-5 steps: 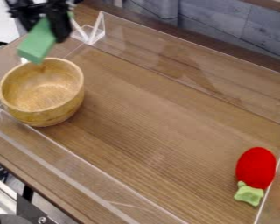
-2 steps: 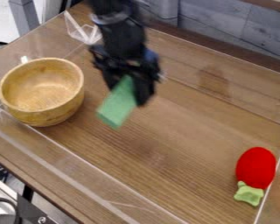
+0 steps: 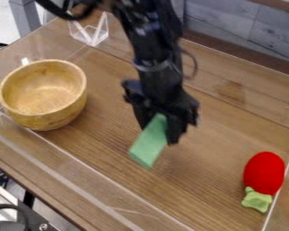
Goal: Remove the green stick from the brown bowl and put it on the table
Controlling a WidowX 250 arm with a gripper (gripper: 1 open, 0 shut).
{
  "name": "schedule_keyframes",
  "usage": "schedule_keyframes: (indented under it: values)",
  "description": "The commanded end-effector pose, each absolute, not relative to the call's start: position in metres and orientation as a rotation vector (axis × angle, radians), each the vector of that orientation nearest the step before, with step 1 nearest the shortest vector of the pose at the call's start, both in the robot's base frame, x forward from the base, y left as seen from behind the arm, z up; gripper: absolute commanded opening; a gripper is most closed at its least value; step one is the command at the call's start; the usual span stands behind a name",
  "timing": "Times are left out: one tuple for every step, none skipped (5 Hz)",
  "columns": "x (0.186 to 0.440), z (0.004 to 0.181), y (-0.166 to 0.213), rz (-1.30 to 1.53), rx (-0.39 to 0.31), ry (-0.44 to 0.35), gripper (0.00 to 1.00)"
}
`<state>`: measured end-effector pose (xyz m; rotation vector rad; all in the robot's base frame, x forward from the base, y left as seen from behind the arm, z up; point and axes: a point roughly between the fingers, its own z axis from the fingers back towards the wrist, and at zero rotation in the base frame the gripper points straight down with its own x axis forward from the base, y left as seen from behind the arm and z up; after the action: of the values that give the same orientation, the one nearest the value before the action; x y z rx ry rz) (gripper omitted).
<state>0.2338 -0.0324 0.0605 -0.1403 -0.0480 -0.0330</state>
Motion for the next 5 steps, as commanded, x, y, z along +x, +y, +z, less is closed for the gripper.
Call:
schedule_keyframes:
  values:
    - [0.243, 0.048, -0.03, -0.045, -0.109, -0.084, 0.0]
    - [0.248, 0.034, -0.024, -0.048, -0.084, -0.093, 0.0]
    - [0.252, 0.027, -0.021, -0.046, -0.072, -0.101, 0.0]
    - [0.253, 0.025, -0.019, -0.044, -0.07, -0.107, 0.0]
    - [0.255, 0.025, -0.018, -0.043, -0.069, -0.111, 0.0]
